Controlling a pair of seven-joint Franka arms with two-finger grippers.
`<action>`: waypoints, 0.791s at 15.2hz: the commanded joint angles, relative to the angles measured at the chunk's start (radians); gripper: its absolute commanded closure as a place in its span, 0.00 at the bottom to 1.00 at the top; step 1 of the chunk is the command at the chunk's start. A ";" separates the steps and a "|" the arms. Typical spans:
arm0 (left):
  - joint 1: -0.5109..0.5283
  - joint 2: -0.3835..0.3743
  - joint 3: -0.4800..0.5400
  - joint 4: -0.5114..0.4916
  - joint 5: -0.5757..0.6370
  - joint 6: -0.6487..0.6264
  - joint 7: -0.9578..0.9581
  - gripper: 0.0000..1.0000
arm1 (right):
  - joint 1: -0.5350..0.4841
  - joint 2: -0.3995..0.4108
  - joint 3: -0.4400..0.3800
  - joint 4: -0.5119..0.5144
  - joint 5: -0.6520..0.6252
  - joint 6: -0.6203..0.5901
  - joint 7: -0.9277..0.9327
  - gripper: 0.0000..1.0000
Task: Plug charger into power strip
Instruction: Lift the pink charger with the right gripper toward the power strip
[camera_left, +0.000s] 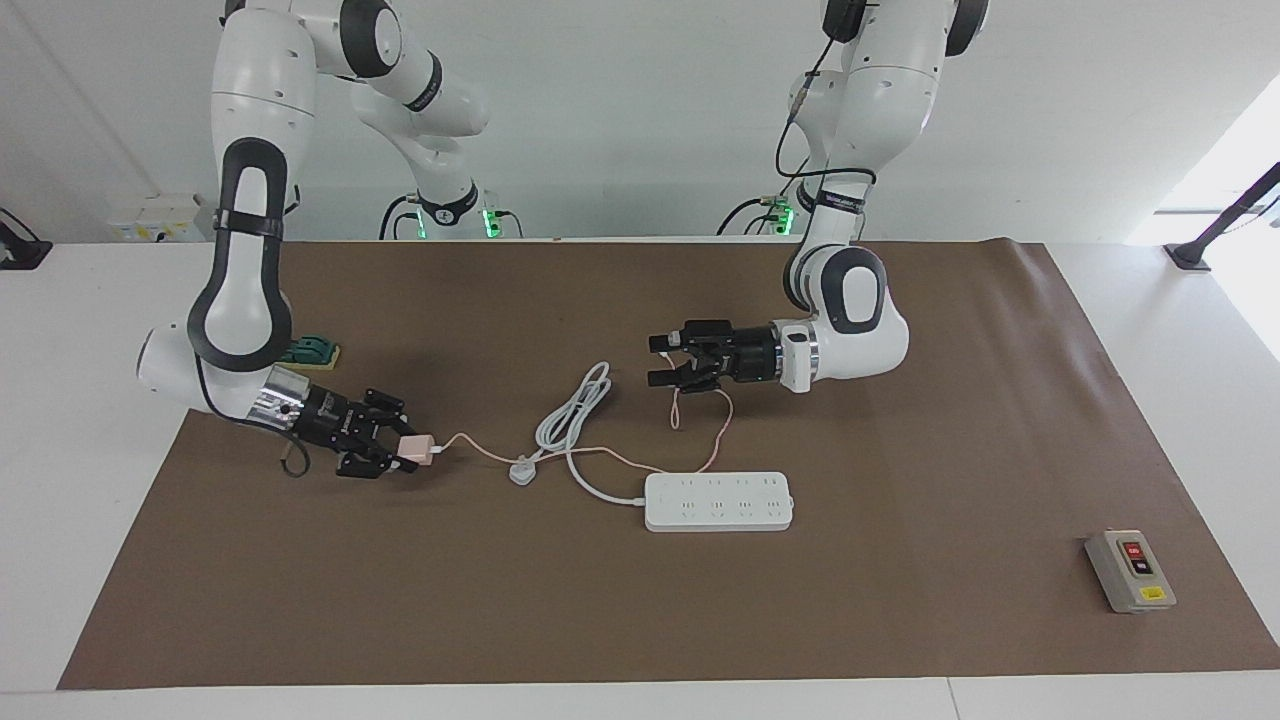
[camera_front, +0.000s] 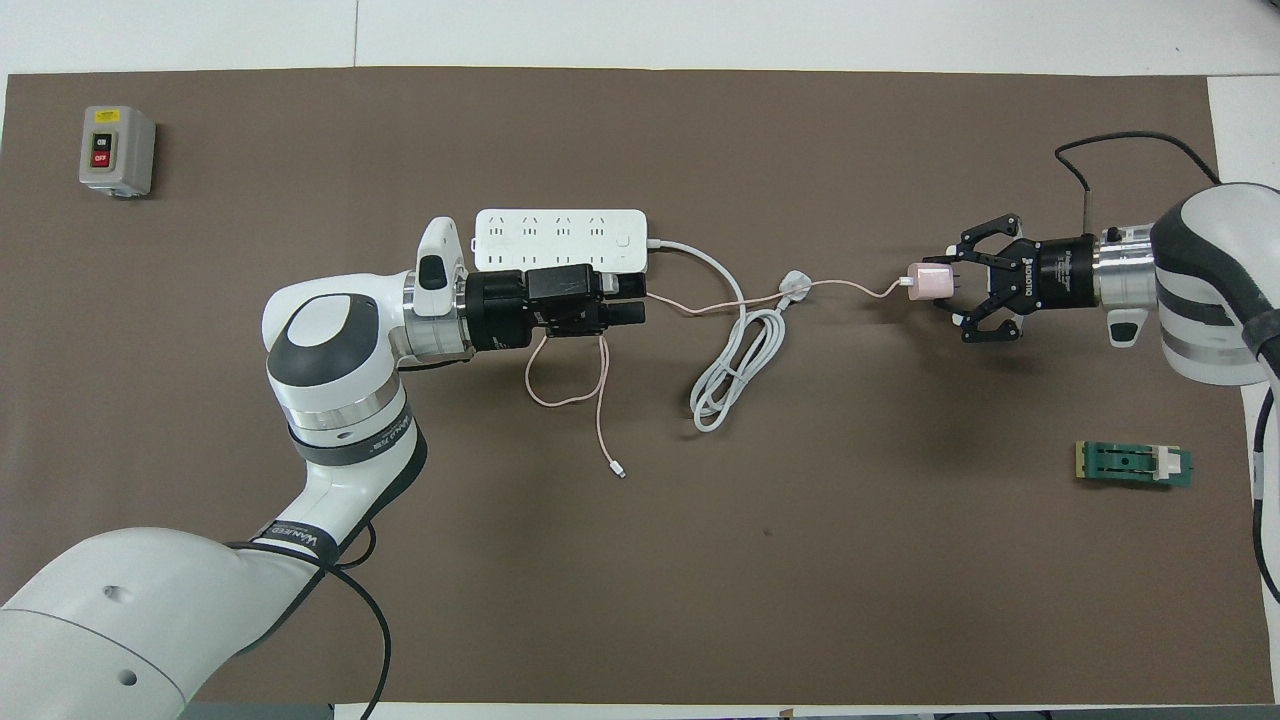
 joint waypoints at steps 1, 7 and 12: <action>0.000 -0.011 0.007 -0.014 -0.011 -0.018 -0.025 0.00 | 0.043 -0.046 0.005 0.040 -0.053 -0.044 0.108 1.00; 0.003 -0.017 0.007 -0.031 -0.013 -0.049 -0.028 0.00 | 0.238 -0.103 0.004 0.091 -0.059 -0.025 0.253 1.00; 0.004 -0.017 0.009 -0.028 -0.029 -0.046 -0.028 0.00 | 0.387 -0.101 0.001 0.097 -0.122 0.083 0.341 1.00</action>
